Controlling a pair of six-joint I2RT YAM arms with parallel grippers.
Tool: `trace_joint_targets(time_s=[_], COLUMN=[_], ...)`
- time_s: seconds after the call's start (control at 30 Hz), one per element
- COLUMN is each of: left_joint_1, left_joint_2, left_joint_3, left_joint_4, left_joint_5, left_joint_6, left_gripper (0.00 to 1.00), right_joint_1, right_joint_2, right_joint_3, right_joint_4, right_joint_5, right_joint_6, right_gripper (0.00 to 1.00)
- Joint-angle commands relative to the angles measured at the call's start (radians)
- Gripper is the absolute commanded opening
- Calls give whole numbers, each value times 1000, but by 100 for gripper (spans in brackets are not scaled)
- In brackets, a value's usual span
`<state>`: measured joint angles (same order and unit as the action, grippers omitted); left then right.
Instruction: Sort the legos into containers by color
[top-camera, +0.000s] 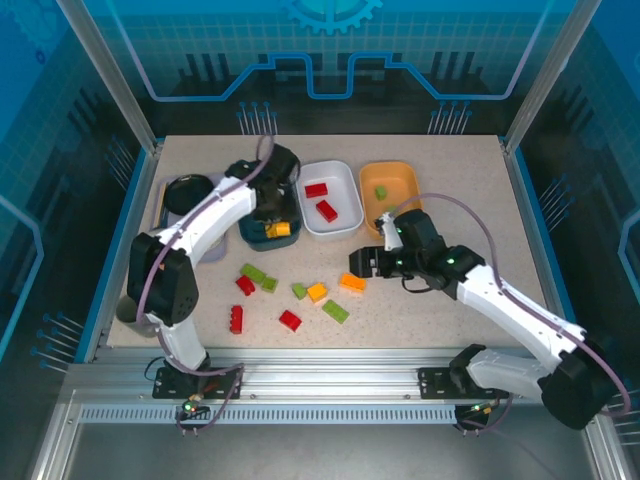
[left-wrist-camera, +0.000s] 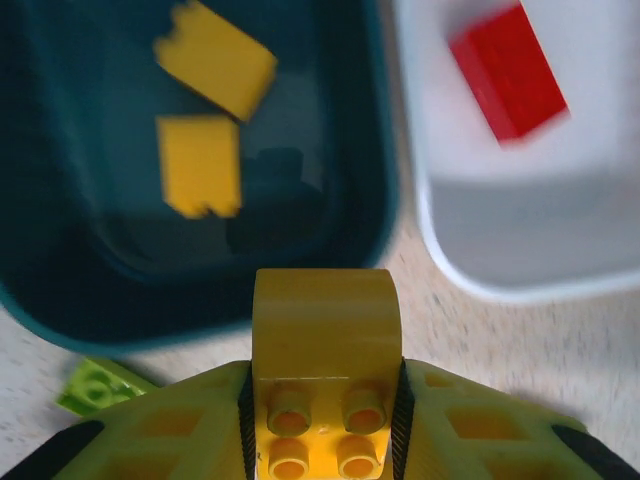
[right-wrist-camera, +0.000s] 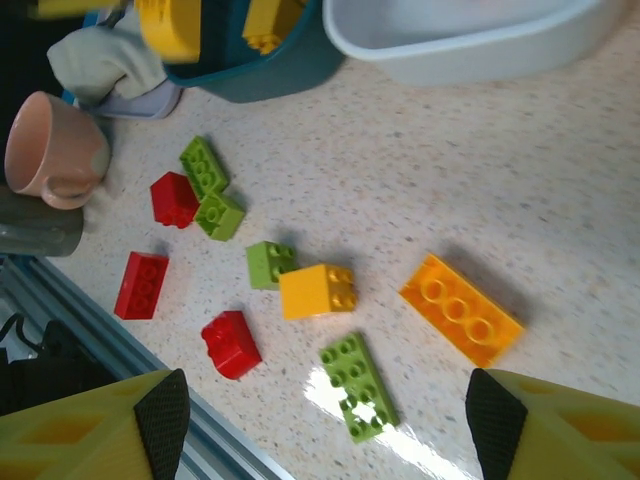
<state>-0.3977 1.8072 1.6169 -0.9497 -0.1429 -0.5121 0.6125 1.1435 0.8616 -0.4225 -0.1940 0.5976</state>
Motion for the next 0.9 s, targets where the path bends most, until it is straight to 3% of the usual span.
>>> trace_joint_targets(time_s=[0.0,0.27,0.57,0.73,0.87], left_joint_1=[71,190,234,234,232], left_joint_2=[95,347,514,503,446], left_joint_3=[86,324,496,500,499], left_joint_4=[-38,-61,-119,-122,-123], left_joint_5=[-31,-71,-82,-59,-41], left_joint_6=[50,22,30,27,18], left_gripper=[37,38,42,59,65], right_joint_1=[51,79,91,158,275], right_joint_2=[85,257,340,412,478], right_joint_3=[95,223,272,349,431], right_joint_4=[128,182,119,14,-136], right_joint_5=[11,15,5,14,40], right_joint_6=[-28,-30,-64,-193,-358], right_gripper=[76,77,76,75,74])
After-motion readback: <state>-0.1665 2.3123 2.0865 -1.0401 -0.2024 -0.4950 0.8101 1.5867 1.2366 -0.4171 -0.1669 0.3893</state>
